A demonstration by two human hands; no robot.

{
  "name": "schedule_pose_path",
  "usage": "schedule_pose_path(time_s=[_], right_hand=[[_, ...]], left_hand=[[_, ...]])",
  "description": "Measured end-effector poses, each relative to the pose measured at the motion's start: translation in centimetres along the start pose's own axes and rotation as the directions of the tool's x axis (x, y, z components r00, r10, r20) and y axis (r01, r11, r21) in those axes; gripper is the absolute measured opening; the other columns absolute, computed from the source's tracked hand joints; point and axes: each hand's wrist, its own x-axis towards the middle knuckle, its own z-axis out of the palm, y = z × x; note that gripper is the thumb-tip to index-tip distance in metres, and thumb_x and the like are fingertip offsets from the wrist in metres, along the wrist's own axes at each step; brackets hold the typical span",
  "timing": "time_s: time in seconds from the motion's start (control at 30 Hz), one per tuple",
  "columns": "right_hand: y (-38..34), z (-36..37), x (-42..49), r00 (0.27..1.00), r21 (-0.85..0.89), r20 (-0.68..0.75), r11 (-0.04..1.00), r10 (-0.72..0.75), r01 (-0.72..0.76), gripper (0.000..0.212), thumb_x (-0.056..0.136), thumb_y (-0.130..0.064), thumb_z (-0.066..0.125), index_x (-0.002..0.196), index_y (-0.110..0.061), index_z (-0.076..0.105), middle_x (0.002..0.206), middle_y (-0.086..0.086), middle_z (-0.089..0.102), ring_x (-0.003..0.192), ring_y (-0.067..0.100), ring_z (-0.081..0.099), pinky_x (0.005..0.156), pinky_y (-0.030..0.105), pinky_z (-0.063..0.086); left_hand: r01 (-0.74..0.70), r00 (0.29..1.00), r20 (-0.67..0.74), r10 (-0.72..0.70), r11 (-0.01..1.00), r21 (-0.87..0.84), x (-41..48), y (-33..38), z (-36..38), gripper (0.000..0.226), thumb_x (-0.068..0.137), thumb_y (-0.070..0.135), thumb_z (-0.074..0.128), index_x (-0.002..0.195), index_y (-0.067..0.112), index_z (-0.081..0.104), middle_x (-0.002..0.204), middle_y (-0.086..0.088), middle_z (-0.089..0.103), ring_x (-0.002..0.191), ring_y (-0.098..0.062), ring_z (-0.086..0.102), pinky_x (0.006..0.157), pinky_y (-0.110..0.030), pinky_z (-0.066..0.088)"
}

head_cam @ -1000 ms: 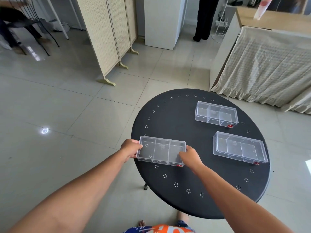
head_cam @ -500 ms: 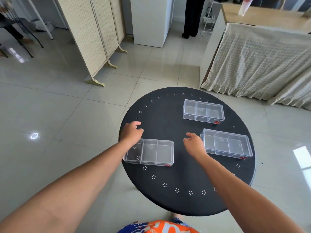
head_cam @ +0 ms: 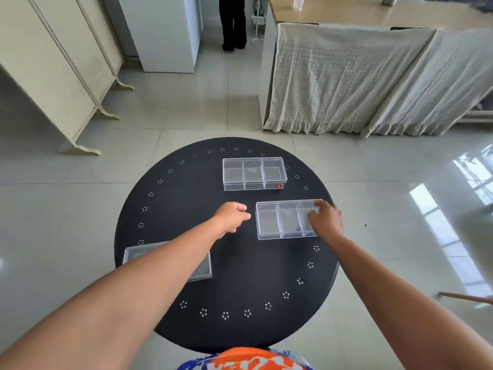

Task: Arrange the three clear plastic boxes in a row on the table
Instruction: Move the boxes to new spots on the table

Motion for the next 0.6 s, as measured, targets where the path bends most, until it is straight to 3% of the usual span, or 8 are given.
schedule_pose_path(time_s=[0.1,0.23,0.3,0.37,0.43,0.6], right_hand=[[2.2,-1.2,1.5,0.994,0.017,0.057,0.995,0.093,-0.094,0.060,0.089,-0.022,0.049,0.149,-0.017,0.039,0.145,0.017,0.044,0.136,0.036,0.037,0.114,0.042,0.029],[4.9,-1.7,3.1,0.977,0.202,0.172,0.966,0.126,-0.160,0.067,0.093,-0.027,0.055,0.152,-0.010,0.031,0.145,0.014,0.051,0.131,0.033,0.050,0.109,0.043,0.040],[5.9,-1.7,3.6,0.973,0.284,0.193,0.942,0.128,-0.180,0.056,0.090,-0.025,0.053,0.143,-0.009,0.043,0.125,0.007,0.063,0.118,0.029,0.057,0.103,0.041,0.044],[6.7,-1.5,4.3,0.976,0.323,0.181,0.931,0.117,-0.171,0.020,0.086,-0.021,0.049,0.102,-0.017,0.061,0.088,-0.003,0.064,0.093,0.024,0.056,0.079,0.032,0.045],[6.9,-1.4,4.0,0.980,0.353,0.173,0.923,0.095,-0.152,0.021,0.087,-0.012,0.045,0.083,-0.017,0.065,0.071,-0.002,0.061,0.075,0.023,0.055,0.063,0.030,0.040],[7.1,-0.7,3.2,0.983,0.382,0.153,0.912,0.098,-0.151,0.030,0.089,-0.012,0.045,0.103,-0.020,0.071,0.081,-0.001,0.068,0.079,0.024,0.061,0.065,0.028,0.043]], left_hand=[[0.052,0.997,0.062,-0.053,0.999,0.002,0.8,1.7,2.7,0.061,0.091,0.022,0.060,0.148,0.014,0.038,0.120,-0.007,0.054,0.108,-0.024,0.055,0.092,-0.036,0.049],[0.135,0.987,0.106,-0.124,0.986,-0.095,1.6,3.1,5.8,0.047,0.093,0.020,0.058,0.138,0.014,0.047,0.129,-0.004,0.053,0.117,-0.024,0.051,0.107,-0.044,0.042],[0.152,0.985,0.103,-0.137,0.975,-0.159,2.2,3.2,6.9,0.041,0.092,0.019,0.059,0.132,0.016,0.052,0.133,-0.004,0.058,0.120,-0.025,0.056,0.104,-0.044,0.044],[0.150,0.988,0.076,-0.138,0.968,-0.202,2.5,3.2,7.6,0.038,0.092,0.017,0.058,0.130,0.017,0.055,0.132,-0.005,0.060,0.118,-0.025,0.059,0.096,-0.040,0.047],[0.155,0.987,0.064,-0.144,0.964,-0.217,2.8,2.8,7.9,0.040,0.092,0.014,0.057,0.132,0.017,0.055,0.132,-0.006,0.060,0.118,-0.025,0.060,0.091,-0.038,0.050],[0.142,0.990,0.033,-0.138,0.961,-0.238,2.2,2.3,7.5,0.046,0.093,0.008,0.054,0.137,0.016,0.052,0.116,-0.002,0.065,0.098,-0.019,0.065,0.079,-0.032,0.052]])
